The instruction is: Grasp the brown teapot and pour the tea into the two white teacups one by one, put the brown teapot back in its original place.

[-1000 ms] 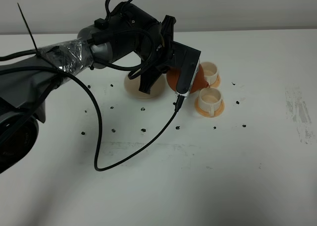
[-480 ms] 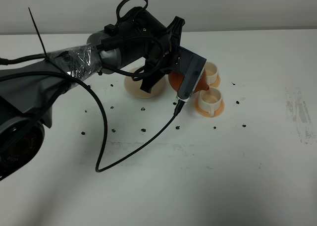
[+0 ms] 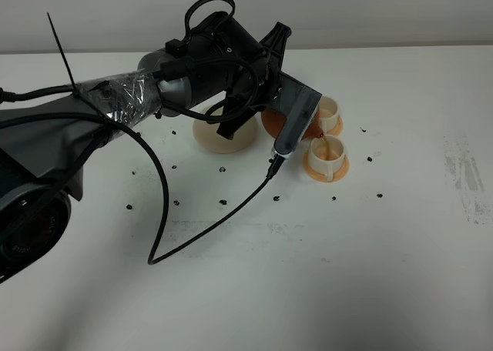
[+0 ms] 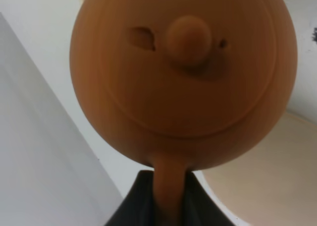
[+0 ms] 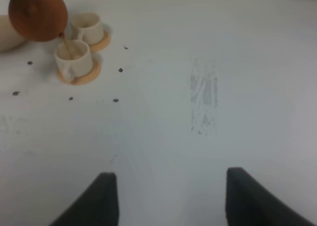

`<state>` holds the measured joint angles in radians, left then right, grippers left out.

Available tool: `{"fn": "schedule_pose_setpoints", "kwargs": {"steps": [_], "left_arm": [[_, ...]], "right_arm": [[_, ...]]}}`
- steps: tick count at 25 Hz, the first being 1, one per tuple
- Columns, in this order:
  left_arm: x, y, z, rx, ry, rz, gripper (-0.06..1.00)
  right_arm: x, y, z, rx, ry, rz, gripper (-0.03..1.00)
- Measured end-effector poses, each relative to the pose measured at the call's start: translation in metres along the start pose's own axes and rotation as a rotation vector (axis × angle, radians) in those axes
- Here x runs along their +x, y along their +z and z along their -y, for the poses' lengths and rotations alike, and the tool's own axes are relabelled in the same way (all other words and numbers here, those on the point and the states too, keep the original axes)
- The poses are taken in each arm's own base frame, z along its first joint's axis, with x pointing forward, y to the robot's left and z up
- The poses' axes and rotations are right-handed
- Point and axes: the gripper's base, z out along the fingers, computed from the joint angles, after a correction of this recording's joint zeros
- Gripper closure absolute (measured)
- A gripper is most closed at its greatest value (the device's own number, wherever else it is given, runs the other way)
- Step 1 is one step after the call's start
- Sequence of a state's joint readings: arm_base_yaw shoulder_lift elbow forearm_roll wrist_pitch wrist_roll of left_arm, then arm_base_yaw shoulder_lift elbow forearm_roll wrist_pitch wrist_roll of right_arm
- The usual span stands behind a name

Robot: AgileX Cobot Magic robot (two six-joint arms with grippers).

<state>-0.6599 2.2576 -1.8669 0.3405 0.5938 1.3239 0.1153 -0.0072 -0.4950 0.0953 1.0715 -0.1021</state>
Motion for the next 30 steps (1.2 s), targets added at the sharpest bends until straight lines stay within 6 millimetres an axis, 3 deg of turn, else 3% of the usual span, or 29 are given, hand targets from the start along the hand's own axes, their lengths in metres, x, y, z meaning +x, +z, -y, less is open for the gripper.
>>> {"fn": "schedule_pose_setpoints", "kwargs": {"steps": [30], "left_arm": [[-0.0077,0.0024,-0.0043,-0.062,0.102,-0.037,0.82]], "right_arm": [[0.0,0.0,0.0,0.0,0.0,0.0,0.47]]}}
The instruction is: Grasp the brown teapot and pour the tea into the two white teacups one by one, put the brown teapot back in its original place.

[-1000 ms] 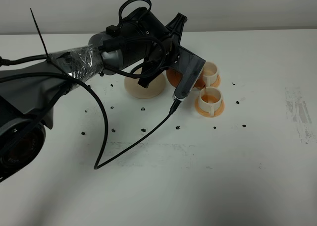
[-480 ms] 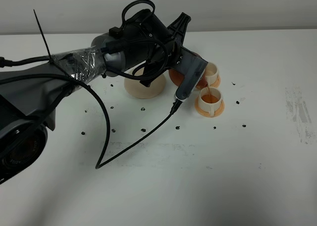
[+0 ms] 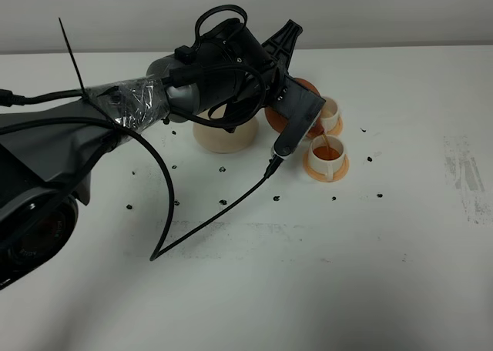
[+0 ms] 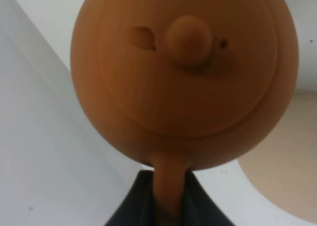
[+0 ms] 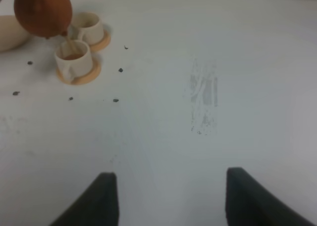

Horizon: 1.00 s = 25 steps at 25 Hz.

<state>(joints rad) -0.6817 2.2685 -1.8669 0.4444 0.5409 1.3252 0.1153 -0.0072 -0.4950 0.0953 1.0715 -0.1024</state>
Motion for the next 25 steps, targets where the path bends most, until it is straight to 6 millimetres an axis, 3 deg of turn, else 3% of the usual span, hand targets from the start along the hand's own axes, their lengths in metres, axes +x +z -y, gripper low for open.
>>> {"fn": "schedule_pose_setpoints", "kwargs": {"steps": [25], "left_arm": [[-0.0019,-0.0008,-0.0011,-0.008,0.079,-0.012,0.82]], "right_arm": [[0.0,0.0,0.0,0.0,0.0,0.0,0.47]]}}
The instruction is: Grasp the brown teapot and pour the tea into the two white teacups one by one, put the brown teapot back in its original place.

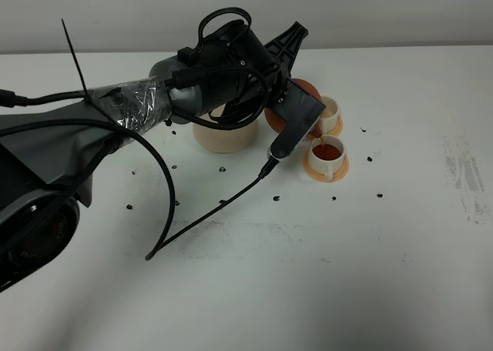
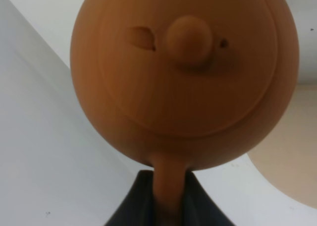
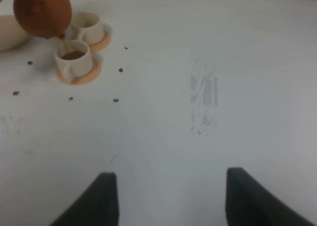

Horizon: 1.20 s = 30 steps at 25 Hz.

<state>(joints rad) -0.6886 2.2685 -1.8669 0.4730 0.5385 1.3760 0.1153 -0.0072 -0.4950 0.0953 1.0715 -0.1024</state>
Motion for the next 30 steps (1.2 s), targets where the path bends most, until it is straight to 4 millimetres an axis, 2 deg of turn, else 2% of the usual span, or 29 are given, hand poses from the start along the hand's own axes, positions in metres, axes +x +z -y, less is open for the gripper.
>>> {"fn": "schedule_pose_setpoints", "kwargs": {"steps": [30], "left_arm": [[-0.0034,-0.0011,-0.0038,-0.034,0.079,-0.004,0.82]], "right_arm": [[0.0,0.0,0.0,0.0,0.0,0.0,0.47]]}}
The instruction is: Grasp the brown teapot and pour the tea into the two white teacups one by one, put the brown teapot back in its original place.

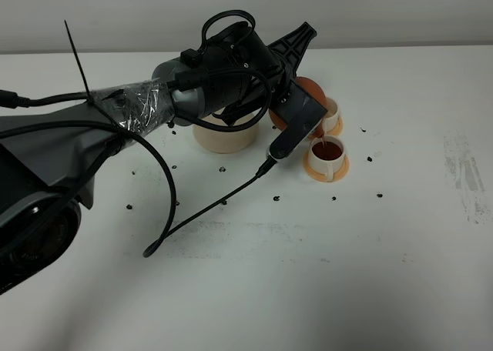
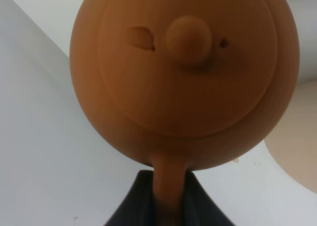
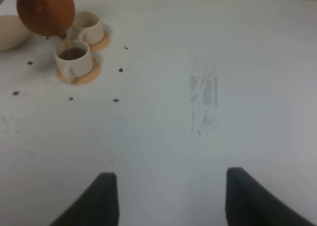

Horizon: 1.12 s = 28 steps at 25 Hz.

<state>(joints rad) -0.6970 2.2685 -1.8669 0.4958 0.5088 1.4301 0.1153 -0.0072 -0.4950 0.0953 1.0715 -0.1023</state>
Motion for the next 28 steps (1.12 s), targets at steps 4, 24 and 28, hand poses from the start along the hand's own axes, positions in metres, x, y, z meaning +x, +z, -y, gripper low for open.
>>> {"fn": "schedule_pose_setpoints", "kwargs": {"steps": [4,24,28], "left_arm": [[0.0,0.0,0.0,0.0,0.0,0.0,0.82],[0.0,0.0,-0.0002,-0.002,0.036,0.0,0.82],[0.0,0.0,-0.0002,-0.002,0.038,0.0,0.82]], "right_arm": [[0.0,0.0,0.0,0.0,0.001,0.0,0.47],[0.0,0.0,0.0,0.0,0.0,0.0,0.47],[0.0,0.0,0.0,0.0,0.0,0.0,0.47]]}}
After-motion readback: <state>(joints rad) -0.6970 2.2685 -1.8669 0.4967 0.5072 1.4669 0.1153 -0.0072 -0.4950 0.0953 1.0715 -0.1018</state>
